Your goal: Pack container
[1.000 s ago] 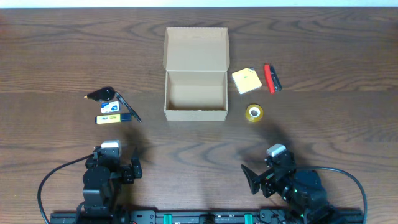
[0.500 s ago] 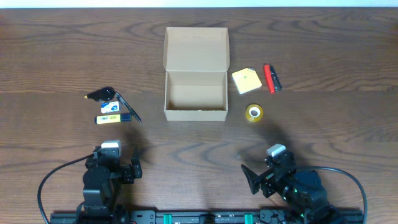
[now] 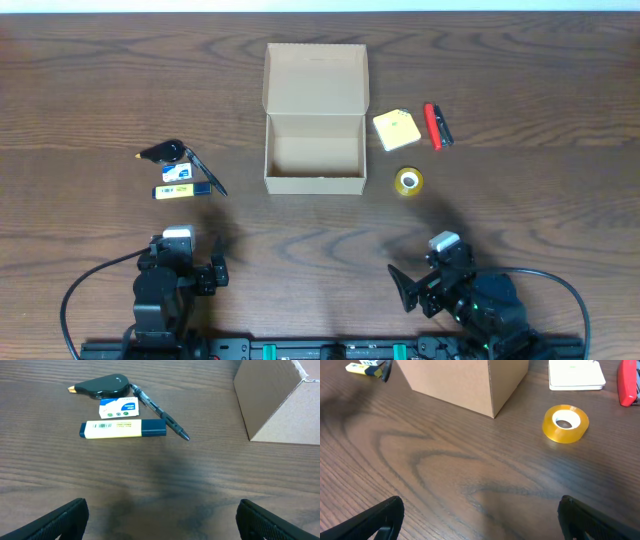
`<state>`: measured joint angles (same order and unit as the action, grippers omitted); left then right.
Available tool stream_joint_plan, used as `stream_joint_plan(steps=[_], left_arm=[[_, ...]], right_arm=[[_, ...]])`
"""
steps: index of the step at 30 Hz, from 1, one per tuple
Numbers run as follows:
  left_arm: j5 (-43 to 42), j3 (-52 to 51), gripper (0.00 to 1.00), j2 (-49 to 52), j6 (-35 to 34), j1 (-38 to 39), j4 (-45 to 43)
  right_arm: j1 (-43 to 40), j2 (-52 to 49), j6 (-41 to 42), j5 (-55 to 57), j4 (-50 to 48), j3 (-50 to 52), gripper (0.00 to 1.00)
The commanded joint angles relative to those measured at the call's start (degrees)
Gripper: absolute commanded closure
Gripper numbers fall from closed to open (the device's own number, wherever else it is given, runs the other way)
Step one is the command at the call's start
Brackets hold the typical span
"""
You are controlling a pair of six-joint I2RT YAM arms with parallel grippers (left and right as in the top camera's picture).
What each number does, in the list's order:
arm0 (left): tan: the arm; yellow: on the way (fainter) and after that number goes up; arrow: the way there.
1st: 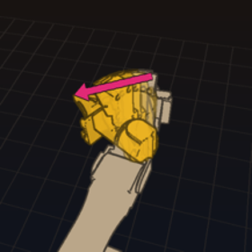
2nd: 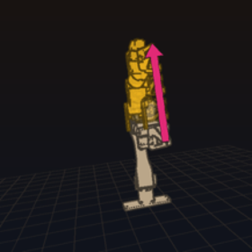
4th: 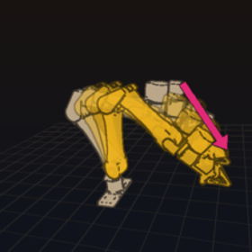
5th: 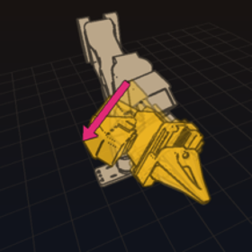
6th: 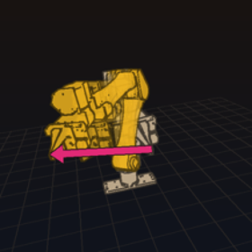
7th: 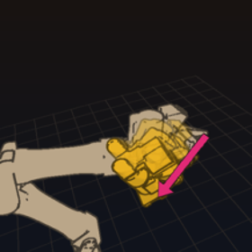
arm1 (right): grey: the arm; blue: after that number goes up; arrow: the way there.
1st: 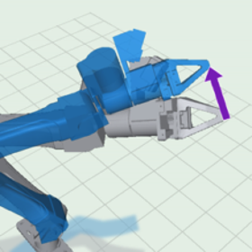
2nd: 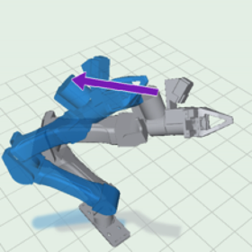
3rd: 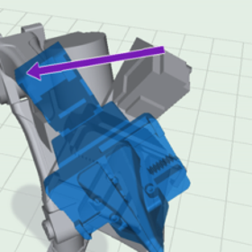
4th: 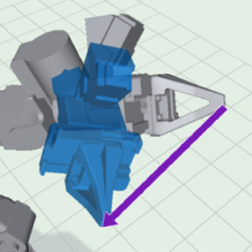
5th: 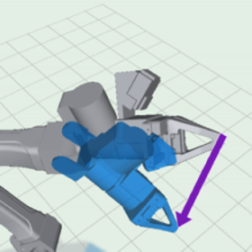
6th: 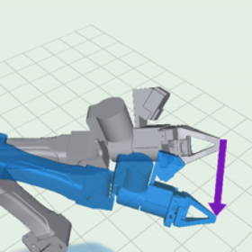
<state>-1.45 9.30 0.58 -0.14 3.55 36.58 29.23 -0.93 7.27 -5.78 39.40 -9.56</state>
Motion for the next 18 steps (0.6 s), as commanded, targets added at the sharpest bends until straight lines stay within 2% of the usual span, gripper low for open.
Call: stream_joint_plan(steps=[1,14,18], left_arm=[[0.39,-0.42,0.05,-0.37,0.33,0.24,0.11],[0.39,-0.42,0.05,-0.37,0.33,0.24,0.11],[0.42,-0.42,0.05,-0.37,0.33,0.24,0.11]], right_arm=[[0.52,0.63,0.85,-0.2,-0.02,0.39,0.01],[0.52,0.63,0.96,-0.28,-1.84,0.42,0.01],[0.52,0.63,7.69,-0.46,-7.1,0.42,0.01]])
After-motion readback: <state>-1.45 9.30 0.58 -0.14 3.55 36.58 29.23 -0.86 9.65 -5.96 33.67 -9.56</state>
